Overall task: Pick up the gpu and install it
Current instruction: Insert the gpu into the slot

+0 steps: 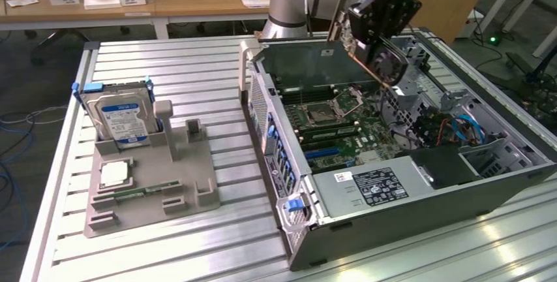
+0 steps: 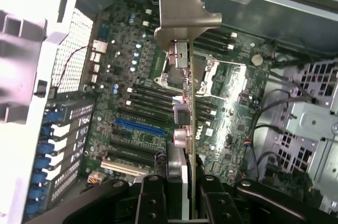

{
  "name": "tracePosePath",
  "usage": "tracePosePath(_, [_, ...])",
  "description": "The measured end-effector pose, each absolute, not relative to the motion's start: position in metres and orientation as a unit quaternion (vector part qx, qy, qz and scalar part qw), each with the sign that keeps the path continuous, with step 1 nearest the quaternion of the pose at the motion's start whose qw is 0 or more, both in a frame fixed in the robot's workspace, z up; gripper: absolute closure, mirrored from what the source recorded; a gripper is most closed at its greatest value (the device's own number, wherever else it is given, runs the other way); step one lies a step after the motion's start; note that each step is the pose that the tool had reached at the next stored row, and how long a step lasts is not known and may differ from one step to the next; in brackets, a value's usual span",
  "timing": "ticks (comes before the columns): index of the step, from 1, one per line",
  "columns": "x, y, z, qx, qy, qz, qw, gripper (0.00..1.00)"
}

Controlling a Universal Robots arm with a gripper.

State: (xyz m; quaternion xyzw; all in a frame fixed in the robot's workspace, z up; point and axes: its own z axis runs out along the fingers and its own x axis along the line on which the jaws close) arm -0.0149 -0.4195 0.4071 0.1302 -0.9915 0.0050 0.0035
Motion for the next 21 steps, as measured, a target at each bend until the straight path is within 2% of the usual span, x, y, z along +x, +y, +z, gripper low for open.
tracePosePath(21, [-0.0157,-0.4195,0.4069,0.284,-0.959,0.005,0.003,0.72])
